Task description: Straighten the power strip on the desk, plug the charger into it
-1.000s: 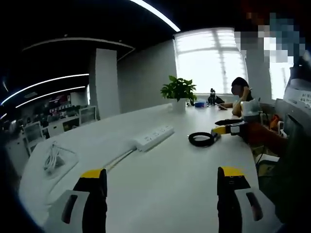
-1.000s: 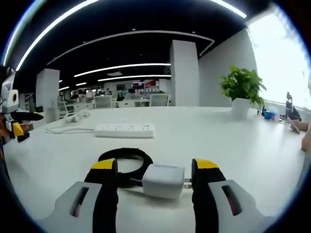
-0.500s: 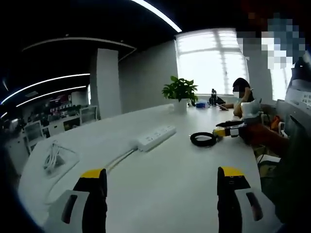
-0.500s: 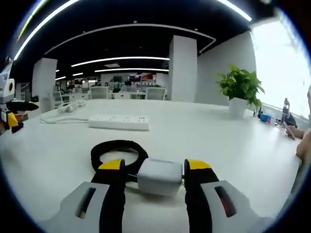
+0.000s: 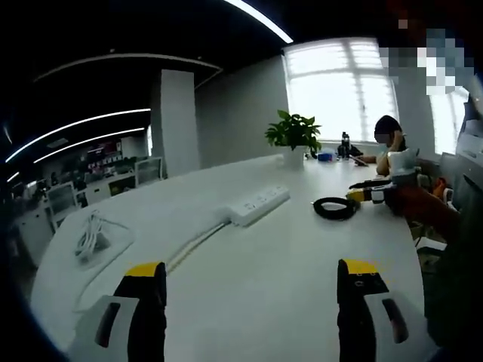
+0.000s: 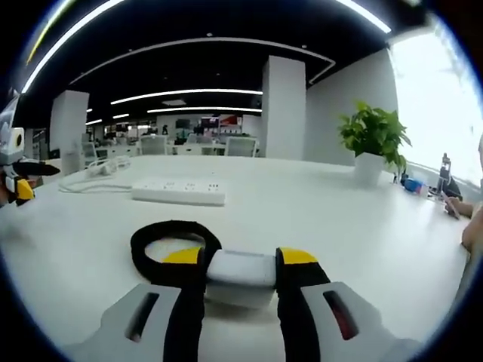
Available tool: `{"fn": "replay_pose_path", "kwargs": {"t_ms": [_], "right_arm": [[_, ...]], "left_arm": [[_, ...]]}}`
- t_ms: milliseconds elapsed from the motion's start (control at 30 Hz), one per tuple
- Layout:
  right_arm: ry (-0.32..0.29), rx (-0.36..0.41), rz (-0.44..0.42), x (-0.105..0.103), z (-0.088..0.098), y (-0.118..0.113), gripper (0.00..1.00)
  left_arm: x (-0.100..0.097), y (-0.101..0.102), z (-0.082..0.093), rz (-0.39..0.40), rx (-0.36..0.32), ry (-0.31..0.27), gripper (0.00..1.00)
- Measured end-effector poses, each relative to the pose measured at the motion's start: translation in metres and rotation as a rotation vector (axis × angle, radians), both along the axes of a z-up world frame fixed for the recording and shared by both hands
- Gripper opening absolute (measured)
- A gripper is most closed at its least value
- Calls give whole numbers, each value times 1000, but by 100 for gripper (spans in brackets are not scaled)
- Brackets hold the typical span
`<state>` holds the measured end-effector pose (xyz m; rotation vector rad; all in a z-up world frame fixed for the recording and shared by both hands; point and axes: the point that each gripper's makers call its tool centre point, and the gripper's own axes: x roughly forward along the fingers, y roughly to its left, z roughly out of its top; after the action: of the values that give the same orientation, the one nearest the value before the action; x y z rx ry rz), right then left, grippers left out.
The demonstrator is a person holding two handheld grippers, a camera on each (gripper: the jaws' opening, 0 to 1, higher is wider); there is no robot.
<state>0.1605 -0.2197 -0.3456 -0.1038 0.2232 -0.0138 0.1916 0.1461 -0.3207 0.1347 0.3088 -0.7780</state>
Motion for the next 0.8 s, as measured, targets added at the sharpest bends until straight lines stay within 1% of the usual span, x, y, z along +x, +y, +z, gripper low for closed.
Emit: {"fn": "replay_pose_path", "kwargs": {"t_ms": [200, 267, 300, 800], "right_arm": [[-1, 2, 83, 3, 0, 2, 36], [-1, 1, 95, 4, 1, 1, 36], [0, -1, 119, 5, 1, 3, 36], [8, -2, 276, 11, 1, 5, 35]], "left_arm": [[1, -4, -2, -10, 8, 5, 96], [1, -4, -2, -12, 10, 5, 96], [2, -5, -1, -11, 10, 3, 96], [-1, -7, -3, 14, 16, 12, 96]]}}
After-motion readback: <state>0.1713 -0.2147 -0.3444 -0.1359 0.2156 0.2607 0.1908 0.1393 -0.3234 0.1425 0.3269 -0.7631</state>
